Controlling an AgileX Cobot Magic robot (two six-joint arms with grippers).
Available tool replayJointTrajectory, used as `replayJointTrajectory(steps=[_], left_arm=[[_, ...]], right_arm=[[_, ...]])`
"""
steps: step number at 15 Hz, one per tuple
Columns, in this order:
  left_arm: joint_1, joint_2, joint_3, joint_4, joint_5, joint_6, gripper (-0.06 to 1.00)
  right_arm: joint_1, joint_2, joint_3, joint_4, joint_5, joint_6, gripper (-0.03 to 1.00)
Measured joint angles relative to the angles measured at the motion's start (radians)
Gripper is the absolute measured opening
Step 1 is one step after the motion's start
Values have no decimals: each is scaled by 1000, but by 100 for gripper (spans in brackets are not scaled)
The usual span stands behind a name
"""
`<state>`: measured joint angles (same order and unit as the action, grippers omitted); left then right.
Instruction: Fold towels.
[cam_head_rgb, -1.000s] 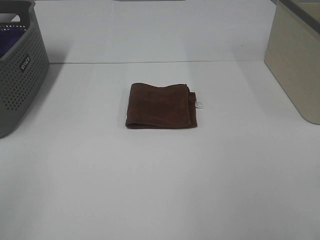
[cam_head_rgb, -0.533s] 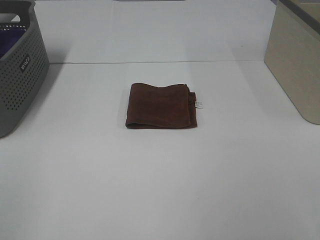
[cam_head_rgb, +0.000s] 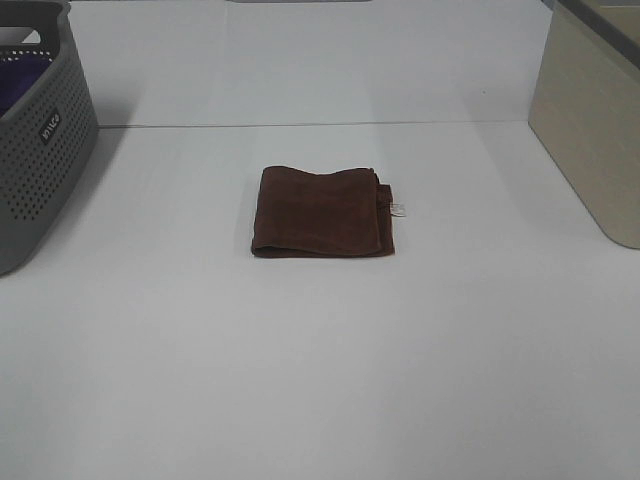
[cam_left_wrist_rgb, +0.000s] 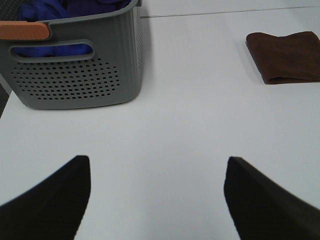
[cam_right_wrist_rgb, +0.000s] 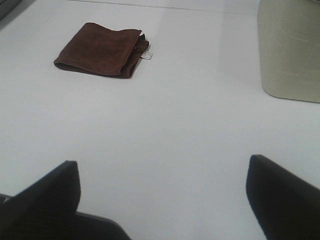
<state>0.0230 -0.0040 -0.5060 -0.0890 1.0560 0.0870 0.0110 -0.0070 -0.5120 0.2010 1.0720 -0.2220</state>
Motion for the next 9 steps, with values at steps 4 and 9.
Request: replayJointTrajectory(steps=[4, 9], left_arm=[[0, 0, 0, 0, 0, 0, 71], [0, 0, 0, 0, 0, 0, 71]], right_arm=[[0, 0, 0, 0, 0, 0, 85], [0, 0, 0, 0, 0, 0, 85]])
